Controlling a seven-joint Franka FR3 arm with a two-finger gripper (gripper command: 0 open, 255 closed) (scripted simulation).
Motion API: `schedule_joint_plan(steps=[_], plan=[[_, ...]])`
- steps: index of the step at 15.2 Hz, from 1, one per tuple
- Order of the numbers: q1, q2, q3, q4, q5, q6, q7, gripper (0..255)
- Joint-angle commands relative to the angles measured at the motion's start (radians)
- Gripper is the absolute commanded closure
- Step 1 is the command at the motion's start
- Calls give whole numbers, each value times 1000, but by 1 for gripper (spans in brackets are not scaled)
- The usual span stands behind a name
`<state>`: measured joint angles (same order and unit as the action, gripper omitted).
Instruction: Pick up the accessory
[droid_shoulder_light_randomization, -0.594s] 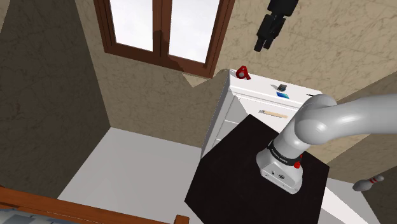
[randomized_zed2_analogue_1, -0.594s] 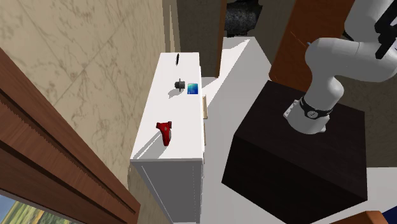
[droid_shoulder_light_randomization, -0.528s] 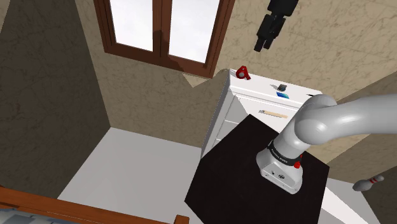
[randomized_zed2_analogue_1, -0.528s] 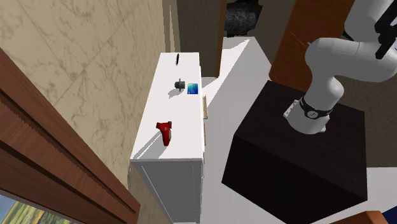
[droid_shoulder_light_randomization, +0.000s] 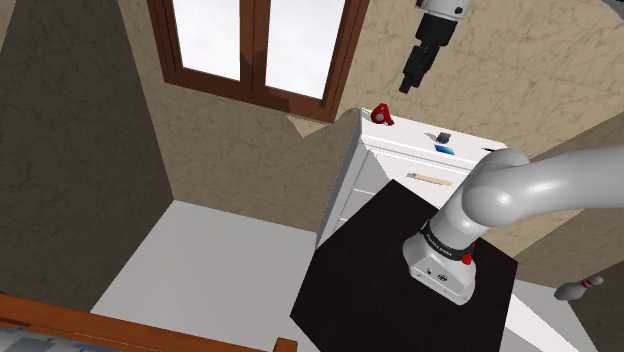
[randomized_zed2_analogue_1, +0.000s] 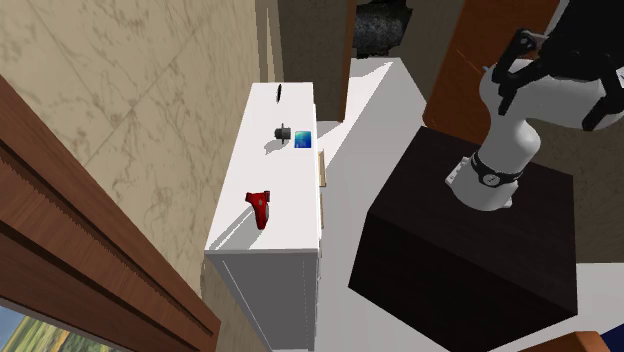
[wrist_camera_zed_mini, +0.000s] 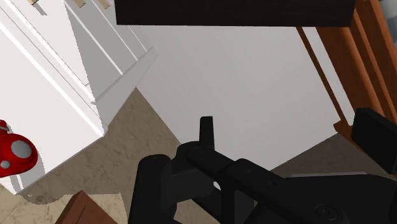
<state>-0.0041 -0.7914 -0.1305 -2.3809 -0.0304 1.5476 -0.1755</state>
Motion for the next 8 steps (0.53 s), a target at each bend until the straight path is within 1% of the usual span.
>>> schedule_joint_plan(steps=[1,8], plan=[[-10,15,-41,-20,-35,33,-55,0],[-38,134,-185,-44,-136,177,-232,0]])
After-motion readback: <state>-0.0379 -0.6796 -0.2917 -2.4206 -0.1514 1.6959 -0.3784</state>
